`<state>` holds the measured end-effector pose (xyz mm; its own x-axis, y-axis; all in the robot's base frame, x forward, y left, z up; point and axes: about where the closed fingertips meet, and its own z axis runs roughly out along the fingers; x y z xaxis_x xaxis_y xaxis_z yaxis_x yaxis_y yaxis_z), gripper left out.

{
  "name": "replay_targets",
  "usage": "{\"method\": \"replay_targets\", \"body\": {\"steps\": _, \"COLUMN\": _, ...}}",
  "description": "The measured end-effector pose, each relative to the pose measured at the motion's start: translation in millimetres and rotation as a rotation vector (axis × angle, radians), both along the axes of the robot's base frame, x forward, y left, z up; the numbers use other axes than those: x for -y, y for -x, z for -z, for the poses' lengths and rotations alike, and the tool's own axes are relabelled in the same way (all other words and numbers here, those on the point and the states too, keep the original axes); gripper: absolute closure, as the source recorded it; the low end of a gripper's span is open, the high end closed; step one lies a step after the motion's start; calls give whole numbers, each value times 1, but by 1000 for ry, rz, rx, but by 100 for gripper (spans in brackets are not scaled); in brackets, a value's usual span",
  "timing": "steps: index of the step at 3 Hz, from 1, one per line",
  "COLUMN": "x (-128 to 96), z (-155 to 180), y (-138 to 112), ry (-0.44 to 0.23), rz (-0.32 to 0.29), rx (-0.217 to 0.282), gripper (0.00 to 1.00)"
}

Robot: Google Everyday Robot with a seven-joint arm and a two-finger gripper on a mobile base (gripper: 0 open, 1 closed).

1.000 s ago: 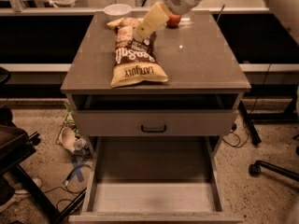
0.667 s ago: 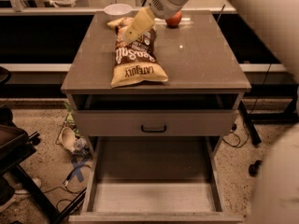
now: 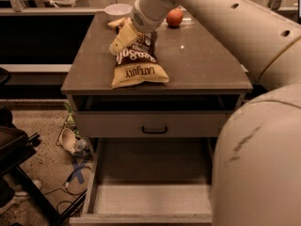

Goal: Place brown chip bag into middle drawer

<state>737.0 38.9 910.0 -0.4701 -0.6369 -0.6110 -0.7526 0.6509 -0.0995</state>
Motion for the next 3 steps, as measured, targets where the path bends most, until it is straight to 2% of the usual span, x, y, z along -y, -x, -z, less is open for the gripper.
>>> {"method": "replay_targets", "body": {"steps": 1, "x": -20, "z": 35, "y": -6, "ry": 32, "rz": -8, "rx": -58, "gripper": 26}}
{"method": "replay_targets", "body": {"steps": 2, "x": -34, "z": 53, "y": -5, "ry": 36, "rz": -24, "rx": -88, "gripper": 49}}
{"method": "replay_targets", "body": {"steps": 3, "x": -49, "z": 68, "y": -3, "ry": 12, "rz": -40, "rx": -113, "gripper": 72}}
